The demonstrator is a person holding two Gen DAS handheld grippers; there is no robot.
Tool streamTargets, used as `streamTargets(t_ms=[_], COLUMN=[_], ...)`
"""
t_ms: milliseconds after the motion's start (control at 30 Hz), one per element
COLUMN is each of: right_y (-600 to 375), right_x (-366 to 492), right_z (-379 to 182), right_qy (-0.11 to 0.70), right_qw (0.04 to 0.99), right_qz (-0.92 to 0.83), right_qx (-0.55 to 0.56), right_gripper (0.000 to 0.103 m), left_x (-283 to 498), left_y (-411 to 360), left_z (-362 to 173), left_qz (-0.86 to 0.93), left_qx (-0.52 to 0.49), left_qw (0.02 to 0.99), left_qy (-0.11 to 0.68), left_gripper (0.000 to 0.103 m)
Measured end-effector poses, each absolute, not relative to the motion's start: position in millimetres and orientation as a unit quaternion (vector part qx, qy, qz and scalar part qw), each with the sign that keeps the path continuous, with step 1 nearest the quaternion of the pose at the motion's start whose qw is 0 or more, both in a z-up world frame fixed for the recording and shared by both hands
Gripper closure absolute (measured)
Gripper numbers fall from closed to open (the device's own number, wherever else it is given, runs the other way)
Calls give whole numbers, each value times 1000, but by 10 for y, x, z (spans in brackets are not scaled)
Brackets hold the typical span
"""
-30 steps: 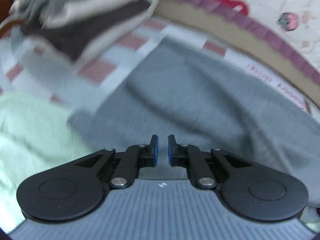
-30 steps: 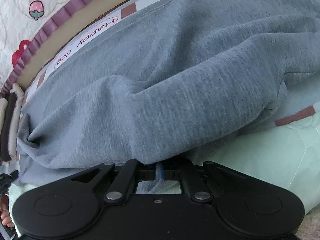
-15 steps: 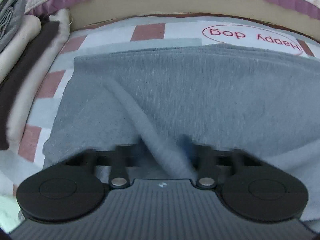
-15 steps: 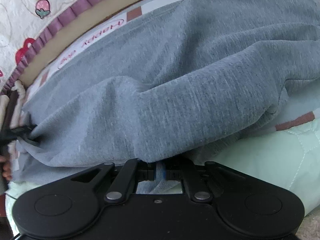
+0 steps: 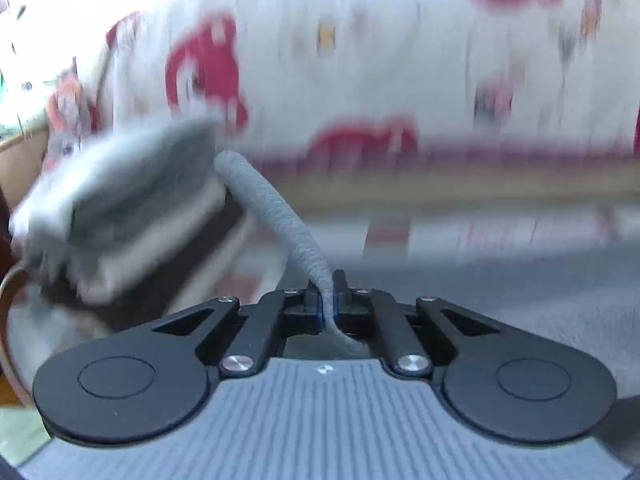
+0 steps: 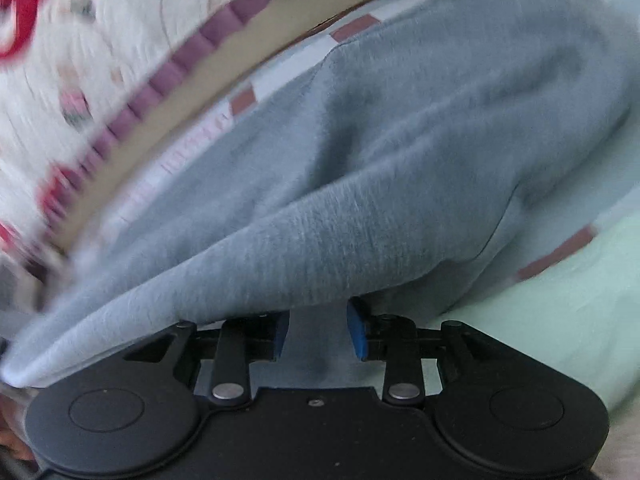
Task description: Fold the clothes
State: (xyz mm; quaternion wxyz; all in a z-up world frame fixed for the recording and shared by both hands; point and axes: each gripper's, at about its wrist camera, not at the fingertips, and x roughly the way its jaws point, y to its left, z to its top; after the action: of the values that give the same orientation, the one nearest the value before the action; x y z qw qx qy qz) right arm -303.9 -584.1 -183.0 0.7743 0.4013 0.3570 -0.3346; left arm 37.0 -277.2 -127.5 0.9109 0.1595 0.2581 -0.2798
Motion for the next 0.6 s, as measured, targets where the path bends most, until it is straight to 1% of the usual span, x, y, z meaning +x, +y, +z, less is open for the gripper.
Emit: streamTargets(t_ms=[67,133,233,267,300,367,400,433,467,500,533,600], right_y=[-5735,-5616,-5614,-5653,-5707,-5813,-5867,-5921,-5963,-5998,-6000,-5966], right_x=[-2885,-2763,-2762,-2760,-2744,-2713,-2672,-2615,-2577,-2550,-2557,-2611], right_z=[-1745,-1685,-1660,-1687,-1734,-1826,-1893,-1972,-1994,-1981,-1897,-1639], right_qy=[405,451,483,488,494,504,514,527,533,534,536,544], right_qw=[781,785,772,765,758,743,735,727,729,736,743,759], right_qz=[-347,-344,-362,-367,-371,-378,-379,-379,-374,-367,-356,-329], right_qx=[326,249,201,203,211,226,227,223,213,199,182,143], right_gripper=[65,63,57,55,49,43,42,43,45,66,100,100], left_x=[571,685,654,632,634,654,635,627,609,591,566,455], left_y=[-2652,-2587,-2628,-2649,-2658,-2676,-2653,-2635,-2613,-2589,-2571,-2547], left_z=[-1524,-1677,-1707,-1698,-1685,-1670,-1636,-1607,-1550,-1469,-1369,-1201], left_qz=[-267,-253,-257,-260,-262,-266,-267,-268,-270,-275,-284,-298], left_qx=[100,74,85,89,90,88,85,81,75,67,60,65], left_qw=[895,887,890,892,892,892,892,894,897,902,907,915], left_qy=[343,380,366,359,357,355,354,349,341,326,306,264], left_gripper=[98,98,98,98,98,98,99,99,100,100,100,99])
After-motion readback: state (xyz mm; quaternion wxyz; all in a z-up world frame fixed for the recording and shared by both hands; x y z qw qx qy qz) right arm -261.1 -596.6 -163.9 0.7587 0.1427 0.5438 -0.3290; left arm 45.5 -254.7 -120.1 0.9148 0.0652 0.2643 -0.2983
